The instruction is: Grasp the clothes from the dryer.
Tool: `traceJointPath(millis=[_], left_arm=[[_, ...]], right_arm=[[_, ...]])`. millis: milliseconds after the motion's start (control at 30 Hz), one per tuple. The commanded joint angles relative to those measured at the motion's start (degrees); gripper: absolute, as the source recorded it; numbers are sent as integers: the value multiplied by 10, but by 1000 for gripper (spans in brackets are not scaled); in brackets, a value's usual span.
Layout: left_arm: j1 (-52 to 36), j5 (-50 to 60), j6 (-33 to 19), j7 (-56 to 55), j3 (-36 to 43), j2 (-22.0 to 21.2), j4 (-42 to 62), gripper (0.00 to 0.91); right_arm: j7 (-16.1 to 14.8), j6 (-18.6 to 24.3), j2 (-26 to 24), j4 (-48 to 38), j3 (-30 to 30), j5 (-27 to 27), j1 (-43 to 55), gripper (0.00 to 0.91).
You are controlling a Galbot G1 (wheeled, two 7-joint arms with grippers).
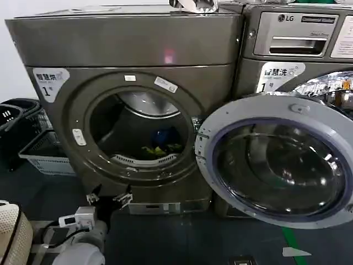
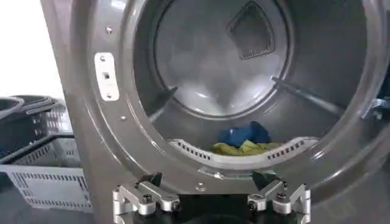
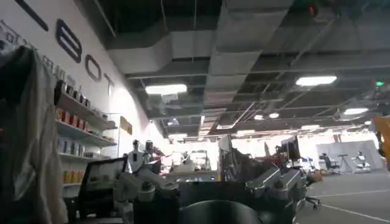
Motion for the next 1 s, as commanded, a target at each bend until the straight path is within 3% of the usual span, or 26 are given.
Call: traceJointPath(millis=[33,1000], left_arm=[[1,1,28,-1,0,0,-1,907],[6,-17,28,-13,-2,1,-1,907]], right_arm=[[1,0,0,1,-1,0,0,907],[0,3,5,-1,-5,-3,3,907]])
